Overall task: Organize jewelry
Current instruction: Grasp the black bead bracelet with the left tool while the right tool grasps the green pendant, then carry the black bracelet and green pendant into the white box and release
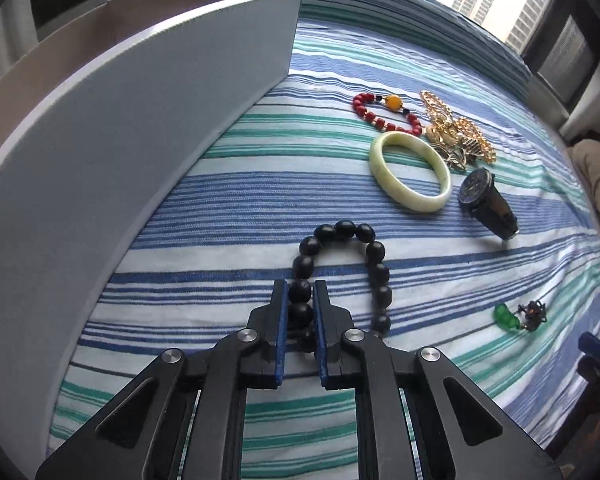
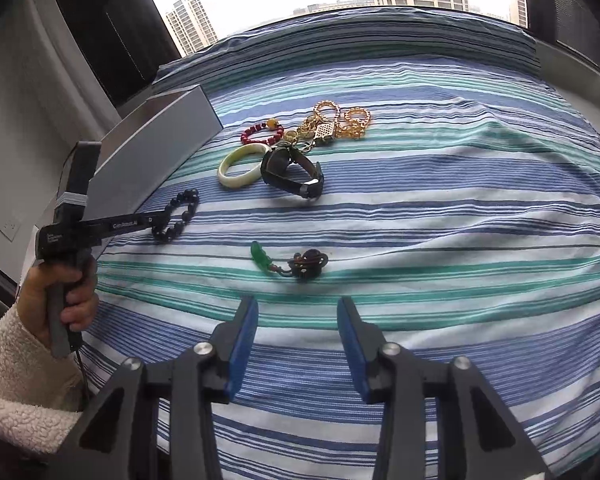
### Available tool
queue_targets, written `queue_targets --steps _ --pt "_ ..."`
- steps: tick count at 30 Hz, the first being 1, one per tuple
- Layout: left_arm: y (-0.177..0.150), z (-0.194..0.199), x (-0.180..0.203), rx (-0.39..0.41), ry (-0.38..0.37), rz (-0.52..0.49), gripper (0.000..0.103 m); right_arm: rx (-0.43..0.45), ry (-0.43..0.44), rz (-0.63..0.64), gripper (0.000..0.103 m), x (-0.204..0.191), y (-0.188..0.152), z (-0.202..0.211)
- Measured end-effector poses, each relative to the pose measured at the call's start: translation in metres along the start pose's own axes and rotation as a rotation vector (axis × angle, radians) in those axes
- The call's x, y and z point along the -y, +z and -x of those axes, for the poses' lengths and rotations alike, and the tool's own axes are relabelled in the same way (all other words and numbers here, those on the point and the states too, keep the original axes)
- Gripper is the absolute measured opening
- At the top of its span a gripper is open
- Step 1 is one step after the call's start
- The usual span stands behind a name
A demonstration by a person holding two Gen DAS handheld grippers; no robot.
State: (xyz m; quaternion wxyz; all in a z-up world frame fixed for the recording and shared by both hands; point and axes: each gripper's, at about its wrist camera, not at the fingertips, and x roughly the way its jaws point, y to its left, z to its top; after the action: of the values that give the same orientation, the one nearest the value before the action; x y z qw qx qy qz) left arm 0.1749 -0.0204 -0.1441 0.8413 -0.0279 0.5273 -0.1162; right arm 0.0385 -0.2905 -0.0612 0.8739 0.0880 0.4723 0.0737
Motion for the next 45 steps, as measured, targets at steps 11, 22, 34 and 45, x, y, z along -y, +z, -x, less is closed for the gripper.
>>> queue_targets --steps 11,22,34,45 --pt "-0.036 0.042 -0.020 0.022 -0.038 -0.003 0.010 -0.067 -0.018 0.064 0.042 -0.005 0.009 -0.023" --pt "-0.045 0.044 -0.027 0.029 -0.032 0.013 0.010 -0.080 0.011 -0.037 0.042 -0.002 0.030 -0.069" --pt "-0.038 0.117 -0.020 0.138 -0.102 0.002 0.010 0.023 0.054 0.022 0.006 -0.025 0.046 -0.020" --pt "-0.011 0.238 -0.115 0.331 0.026 0.160 0.010 0.128 0.332 0.264 0.006 -0.170 0.130 0.020"
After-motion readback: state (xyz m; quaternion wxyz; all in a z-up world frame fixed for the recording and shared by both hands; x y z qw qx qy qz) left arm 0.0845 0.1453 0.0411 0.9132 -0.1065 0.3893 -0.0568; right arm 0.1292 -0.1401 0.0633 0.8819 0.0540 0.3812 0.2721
